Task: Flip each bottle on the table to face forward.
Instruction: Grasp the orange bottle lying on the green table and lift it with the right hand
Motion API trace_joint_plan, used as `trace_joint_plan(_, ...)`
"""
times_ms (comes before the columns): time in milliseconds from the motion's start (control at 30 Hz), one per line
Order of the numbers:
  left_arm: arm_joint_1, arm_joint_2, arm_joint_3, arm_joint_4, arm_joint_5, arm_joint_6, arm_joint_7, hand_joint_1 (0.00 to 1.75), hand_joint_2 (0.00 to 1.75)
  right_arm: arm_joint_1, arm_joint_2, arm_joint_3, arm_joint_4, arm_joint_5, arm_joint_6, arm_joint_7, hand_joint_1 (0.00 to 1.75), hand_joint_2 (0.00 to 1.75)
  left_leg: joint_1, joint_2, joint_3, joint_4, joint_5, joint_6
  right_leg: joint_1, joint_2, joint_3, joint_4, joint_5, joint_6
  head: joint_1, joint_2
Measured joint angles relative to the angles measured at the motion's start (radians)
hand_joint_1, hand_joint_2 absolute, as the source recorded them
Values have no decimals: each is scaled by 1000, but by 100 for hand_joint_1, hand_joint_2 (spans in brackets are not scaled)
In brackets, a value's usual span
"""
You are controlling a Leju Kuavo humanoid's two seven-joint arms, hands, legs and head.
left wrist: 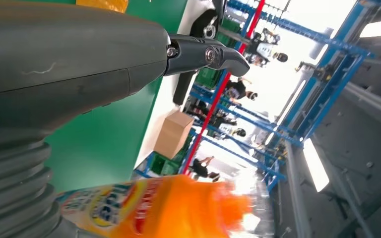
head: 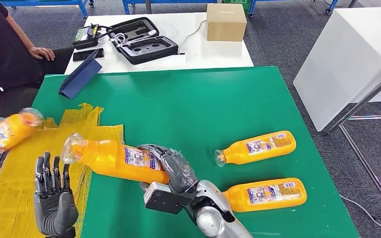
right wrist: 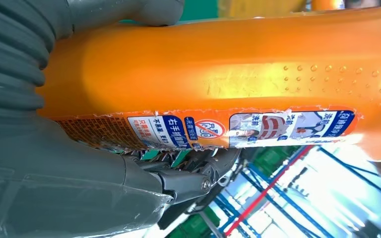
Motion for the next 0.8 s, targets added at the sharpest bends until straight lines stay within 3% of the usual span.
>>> trace_joint_plan(367, -6, -5, -59, 12, -41, -51, 9, 0, 175, -7, 31, 11, 4, 5, 10, 2, 175, 175, 0, 0, 0, 0, 0, 0, 0, 0, 0, 0, 0, 0, 0, 0)
trace_joint_plan(800, -27, 3, -131, 64, 0, -165, 30, 0, 175, -40, 69, 49, 137, 53, 23, -2, 175, 175, 0, 0, -1, 0, 0, 0, 0, 0, -1, 0, 0, 0, 0, 0)
